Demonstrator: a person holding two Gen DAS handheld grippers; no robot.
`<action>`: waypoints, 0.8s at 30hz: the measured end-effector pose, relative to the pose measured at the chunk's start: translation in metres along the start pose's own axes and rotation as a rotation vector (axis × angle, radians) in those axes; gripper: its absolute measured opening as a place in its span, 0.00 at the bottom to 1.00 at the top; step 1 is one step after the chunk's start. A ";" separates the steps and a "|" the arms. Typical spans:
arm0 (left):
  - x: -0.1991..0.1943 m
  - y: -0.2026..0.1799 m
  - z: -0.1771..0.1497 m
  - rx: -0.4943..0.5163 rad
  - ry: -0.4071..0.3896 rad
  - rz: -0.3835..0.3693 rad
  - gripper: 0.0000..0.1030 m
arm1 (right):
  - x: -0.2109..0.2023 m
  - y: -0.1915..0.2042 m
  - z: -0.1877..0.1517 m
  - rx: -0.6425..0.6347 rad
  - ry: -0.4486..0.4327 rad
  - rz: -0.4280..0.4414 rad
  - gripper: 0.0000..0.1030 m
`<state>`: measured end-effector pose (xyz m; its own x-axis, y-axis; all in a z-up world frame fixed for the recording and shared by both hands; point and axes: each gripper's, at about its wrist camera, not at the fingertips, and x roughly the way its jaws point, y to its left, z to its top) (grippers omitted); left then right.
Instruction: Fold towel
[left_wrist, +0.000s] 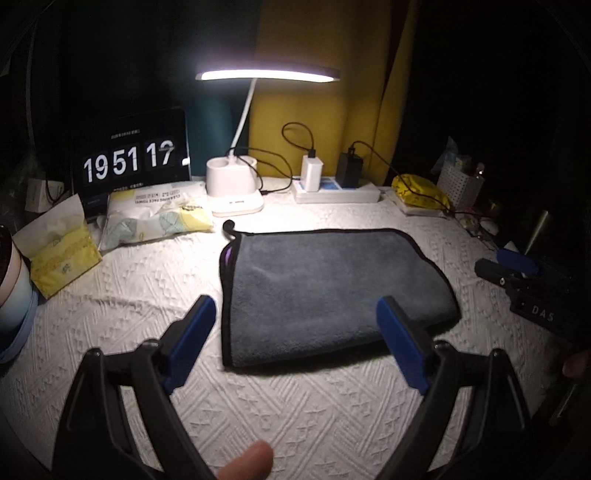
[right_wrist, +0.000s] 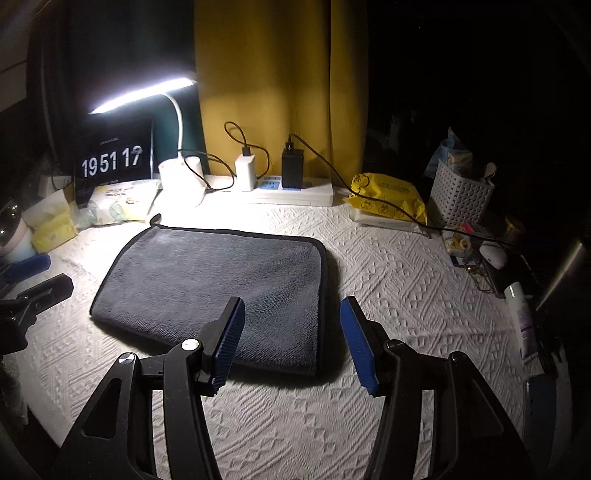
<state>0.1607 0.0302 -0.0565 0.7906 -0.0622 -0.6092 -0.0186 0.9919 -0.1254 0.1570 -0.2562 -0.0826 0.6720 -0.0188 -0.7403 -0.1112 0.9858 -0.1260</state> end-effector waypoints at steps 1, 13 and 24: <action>-0.004 -0.002 -0.001 0.006 -0.009 -0.006 0.87 | -0.007 0.002 -0.001 -0.003 -0.011 -0.001 0.55; -0.056 -0.027 -0.009 0.072 -0.153 0.032 0.89 | -0.065 0.008 -0.008 -0.001 -0.122 0.000 0.55; -0.101 -0.035 -0.012 0.064 -0.286 -0.005 0.89 | -0.113 0.011 -0.010 -0.006 -0.221 0.004 0.56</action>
<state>0.0743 0.0003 0.0000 0.9311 -0.0423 -0.3622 0.0172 0.9972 -0.0721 0.0730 -0.2449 -0.0070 0.8159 0.0224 -0.5778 -0.1178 0.9847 -0.1282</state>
